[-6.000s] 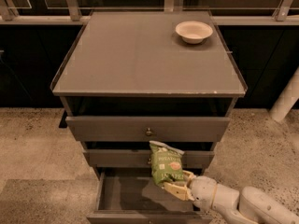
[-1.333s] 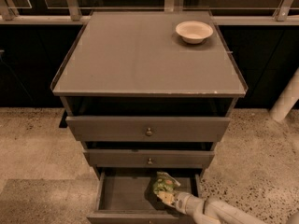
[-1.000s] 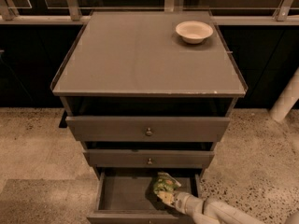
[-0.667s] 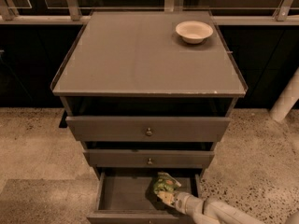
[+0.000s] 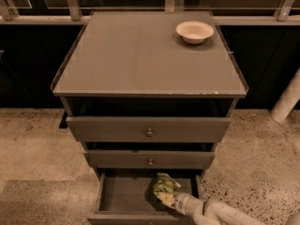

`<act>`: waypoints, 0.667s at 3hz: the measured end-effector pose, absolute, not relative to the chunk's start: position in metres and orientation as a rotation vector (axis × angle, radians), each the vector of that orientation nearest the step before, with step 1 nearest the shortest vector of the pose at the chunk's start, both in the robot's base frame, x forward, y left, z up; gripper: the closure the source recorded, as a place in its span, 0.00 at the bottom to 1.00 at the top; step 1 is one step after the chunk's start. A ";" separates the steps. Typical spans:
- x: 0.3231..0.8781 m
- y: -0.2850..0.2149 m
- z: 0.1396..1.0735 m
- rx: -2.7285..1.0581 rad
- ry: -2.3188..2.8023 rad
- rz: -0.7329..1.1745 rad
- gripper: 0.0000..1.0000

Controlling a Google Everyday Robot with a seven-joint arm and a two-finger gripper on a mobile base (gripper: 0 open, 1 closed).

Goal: Place green jalapeno chip bag into bottom drawer

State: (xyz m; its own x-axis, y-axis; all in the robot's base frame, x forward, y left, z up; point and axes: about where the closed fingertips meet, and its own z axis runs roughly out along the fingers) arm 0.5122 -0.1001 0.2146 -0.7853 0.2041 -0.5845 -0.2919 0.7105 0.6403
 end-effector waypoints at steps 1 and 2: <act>0.512 -0.100 0.215 -0.066 2.267 0.995 0.11; 0.512 -0.100 0.215 -0.067 2.267 0.995 0.00</act>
Offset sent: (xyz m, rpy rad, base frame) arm 0.0000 0.0000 0.0000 0.0000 0.0000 0.0000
